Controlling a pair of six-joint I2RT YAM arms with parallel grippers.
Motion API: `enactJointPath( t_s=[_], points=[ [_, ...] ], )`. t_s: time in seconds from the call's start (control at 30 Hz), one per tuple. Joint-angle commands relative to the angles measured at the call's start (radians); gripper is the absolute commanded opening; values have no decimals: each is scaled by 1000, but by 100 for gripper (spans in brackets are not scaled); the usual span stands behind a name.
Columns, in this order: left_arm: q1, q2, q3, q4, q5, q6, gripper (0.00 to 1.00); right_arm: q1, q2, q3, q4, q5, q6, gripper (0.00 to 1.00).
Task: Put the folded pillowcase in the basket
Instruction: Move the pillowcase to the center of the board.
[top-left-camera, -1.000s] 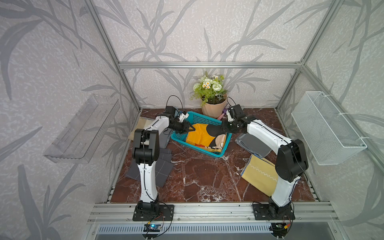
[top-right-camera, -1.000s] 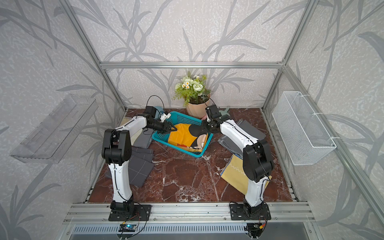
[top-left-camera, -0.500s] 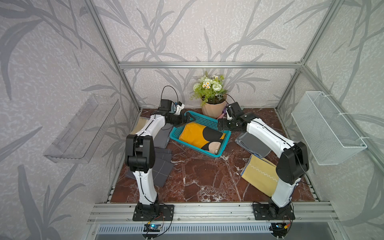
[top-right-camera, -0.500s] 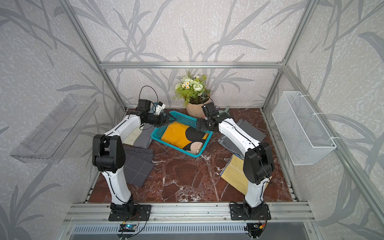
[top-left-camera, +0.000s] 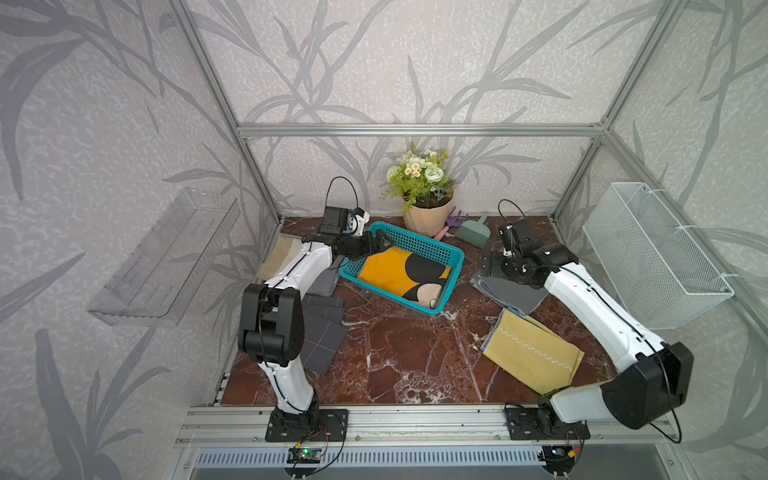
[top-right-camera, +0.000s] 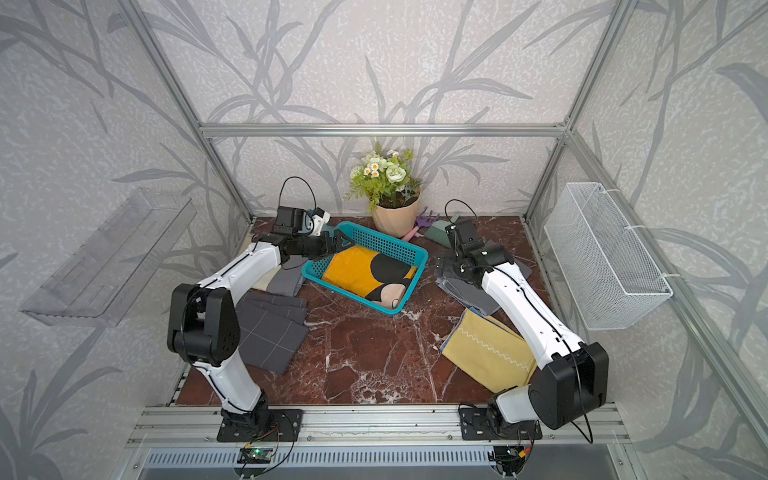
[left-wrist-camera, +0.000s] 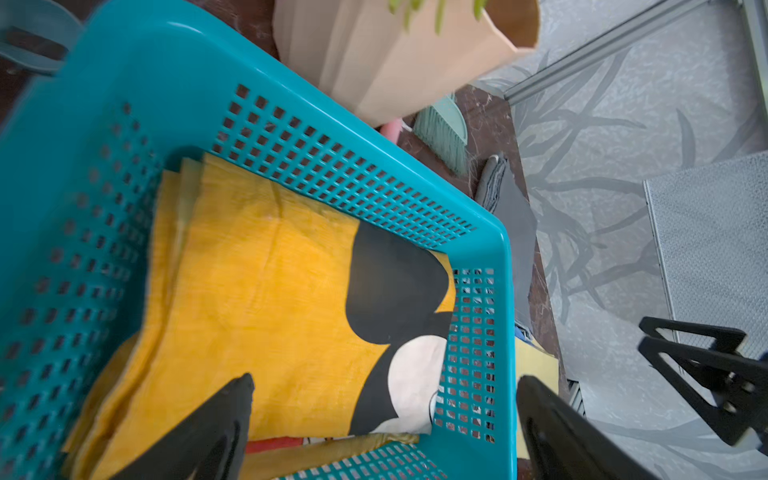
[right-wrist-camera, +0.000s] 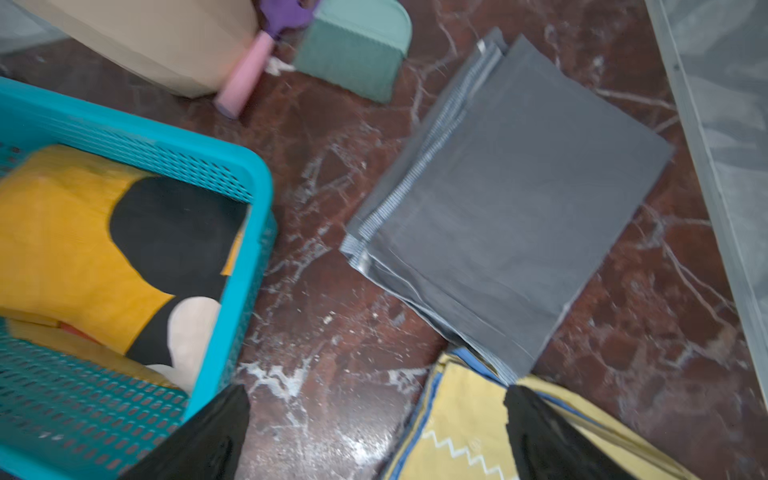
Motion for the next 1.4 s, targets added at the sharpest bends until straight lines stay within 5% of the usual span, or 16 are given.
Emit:
enactJointPath(
  t_s=[0.0, 0.17, 0.3, 0.7, 0.93, 1.13, 1.37],
  points=[
    [-105, -117, -55, 91, -49, -32, 100, 3, -19, -103, -119, 1, 74, 99],
    [-224, -235, -237, 229, -72, -129, 100, 18, -72, -274, -89, -88, 180, 100],
    [-289, -324, -352, 260, -142, -155, 100, 72, -122, -405, -22, -113, 248, 87],
    [-338, -430, -494, 264, -216, -164, 100, 177, -60, -567, 193, -138, 364, 78],
    [-346, -442, -523, 257, -256, -155, 100, 205, -58, -641, 261, -153, 390, 47],
    [-346, -454, -523, 239, -281, -145, 100, 289, -27, -632, 263, -151, 411, 0],
    [-346, -476, -527, 193, -330, -129, 100, 514, 31, -530, 296, -174, 491, 0]
  ],
)
